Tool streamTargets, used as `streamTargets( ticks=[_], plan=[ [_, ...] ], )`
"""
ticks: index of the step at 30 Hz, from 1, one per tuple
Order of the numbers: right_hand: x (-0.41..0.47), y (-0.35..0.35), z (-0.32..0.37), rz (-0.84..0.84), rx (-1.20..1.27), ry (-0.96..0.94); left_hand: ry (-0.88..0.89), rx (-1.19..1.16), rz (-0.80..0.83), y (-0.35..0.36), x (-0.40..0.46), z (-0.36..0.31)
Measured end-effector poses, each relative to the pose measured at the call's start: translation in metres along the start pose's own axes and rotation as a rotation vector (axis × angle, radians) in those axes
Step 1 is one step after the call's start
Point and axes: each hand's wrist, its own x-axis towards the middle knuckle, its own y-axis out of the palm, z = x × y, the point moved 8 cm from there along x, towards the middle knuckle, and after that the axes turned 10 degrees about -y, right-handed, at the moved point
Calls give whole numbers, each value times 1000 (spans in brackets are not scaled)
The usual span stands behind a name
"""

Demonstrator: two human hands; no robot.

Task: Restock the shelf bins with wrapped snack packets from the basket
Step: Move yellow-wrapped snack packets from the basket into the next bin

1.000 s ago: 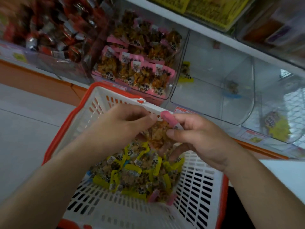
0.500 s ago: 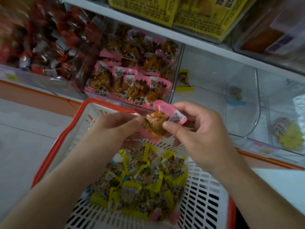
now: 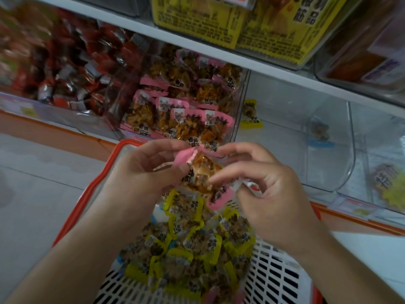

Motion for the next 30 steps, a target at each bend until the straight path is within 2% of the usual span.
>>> streamTargets(
  ticks=[3, 5, 11, 14, 18, 22, 27, 30],
  plan=[
    [2, 0, -15, -20, 352, 143, 34, -22, -3, -3, -1, -3],
    [3, 0, -22, -37, 429, 207, 43, -21, -4, -3, -2, -4],
    [4, 14, -28, -10, 367, 281, -7, -103, -1, -3, 1, -3],
    [6, 11, -30, -105, 411, 325, -44, -133, 6, -6, 1, -3],
    [10, 3, -36, -260, 457, 356, -171, 72, 143, 7, -5, 9],
    [9, 8, -34, -248, 339, 341, -185, 278, 235, 25, -13, 18],
    [8, 7, -23, -233, 192, 223, -147, 168, 50, 8, -7, 17],
    [9, 22, -18, -125, 186, 221, -97, 130, 79, 12, -9, 9]
  ],
)
